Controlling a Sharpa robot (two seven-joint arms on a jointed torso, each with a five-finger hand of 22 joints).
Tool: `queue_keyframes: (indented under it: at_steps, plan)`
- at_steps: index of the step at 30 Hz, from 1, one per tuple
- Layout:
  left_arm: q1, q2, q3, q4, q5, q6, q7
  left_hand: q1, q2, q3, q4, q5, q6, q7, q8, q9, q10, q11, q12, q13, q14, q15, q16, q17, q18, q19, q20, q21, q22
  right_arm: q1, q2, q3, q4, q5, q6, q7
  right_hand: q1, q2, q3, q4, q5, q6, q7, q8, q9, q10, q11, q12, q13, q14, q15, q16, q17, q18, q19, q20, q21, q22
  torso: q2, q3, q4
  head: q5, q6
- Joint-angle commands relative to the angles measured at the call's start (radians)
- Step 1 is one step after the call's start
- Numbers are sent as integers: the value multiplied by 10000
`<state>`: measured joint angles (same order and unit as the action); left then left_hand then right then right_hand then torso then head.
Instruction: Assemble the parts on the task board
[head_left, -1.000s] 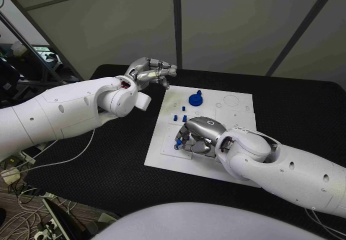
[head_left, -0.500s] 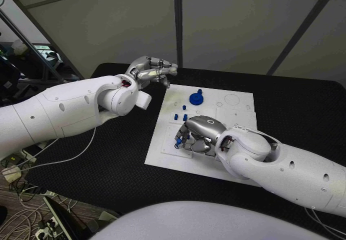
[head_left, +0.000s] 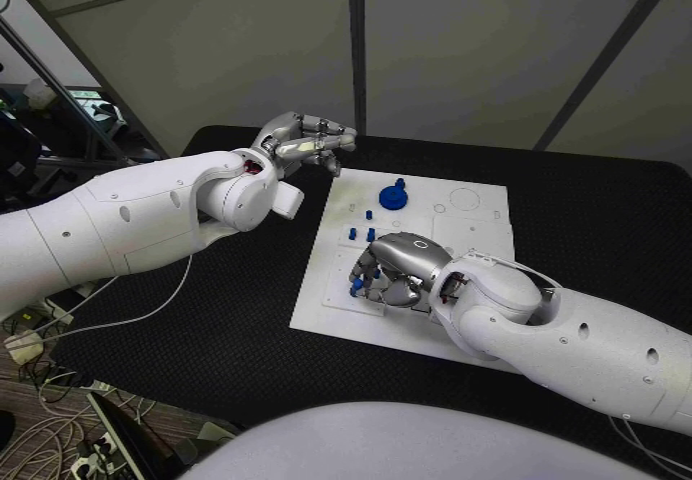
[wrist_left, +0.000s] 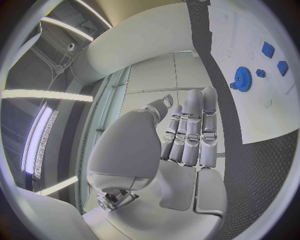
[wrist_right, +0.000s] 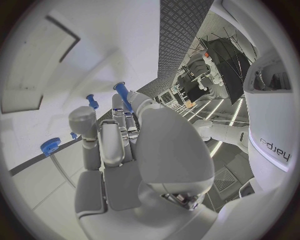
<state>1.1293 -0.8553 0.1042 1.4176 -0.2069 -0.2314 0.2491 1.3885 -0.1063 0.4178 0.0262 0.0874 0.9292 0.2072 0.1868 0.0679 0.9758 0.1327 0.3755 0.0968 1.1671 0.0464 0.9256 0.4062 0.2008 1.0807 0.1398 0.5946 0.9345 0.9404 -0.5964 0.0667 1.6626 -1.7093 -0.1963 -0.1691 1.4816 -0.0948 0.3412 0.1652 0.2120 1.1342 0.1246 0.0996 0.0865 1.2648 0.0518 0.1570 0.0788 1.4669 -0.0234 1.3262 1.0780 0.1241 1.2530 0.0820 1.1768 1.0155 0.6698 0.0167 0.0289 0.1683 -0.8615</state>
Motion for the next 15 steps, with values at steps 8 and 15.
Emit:
queue_keyframes:
  at_steps: [8, 15]
  plan:
    - [18, 29, 7, 2, 33, 146, -15, -34, 38, -97, 2, -21, -97, 13, 33, -10, -79, -5, 61, -13, -60, -13, -44, -17, -177, 23, 28, -52, -26, 9, 30, 3, -59, 32, 280, -76, 86, 25, 22, -66, 56, 81, 13, 33, 14, 93, 4, -52, 14, 295, -22, 43, 2, -65, 37, -4, 57, -9, 0, 2, -3, -1, -12]
    - [18, 37, 7, -5, 33, 156, -25, -34, 38, -97, 2, -21, -97, 13, 33, -10, -79, -5, 61, -13, -60, -13, -44, -17, -177, 23, 28, -52, -26, 10, 87, 1, -144, -21, 549, -173, 86, 25, 22, -66, 56, 81, 13, 33, 14, 93, 4, -52, 14, 295, -22, 43, 2, -65, 37, -4, 57, -9, 4, -1, 0, -3, -32]
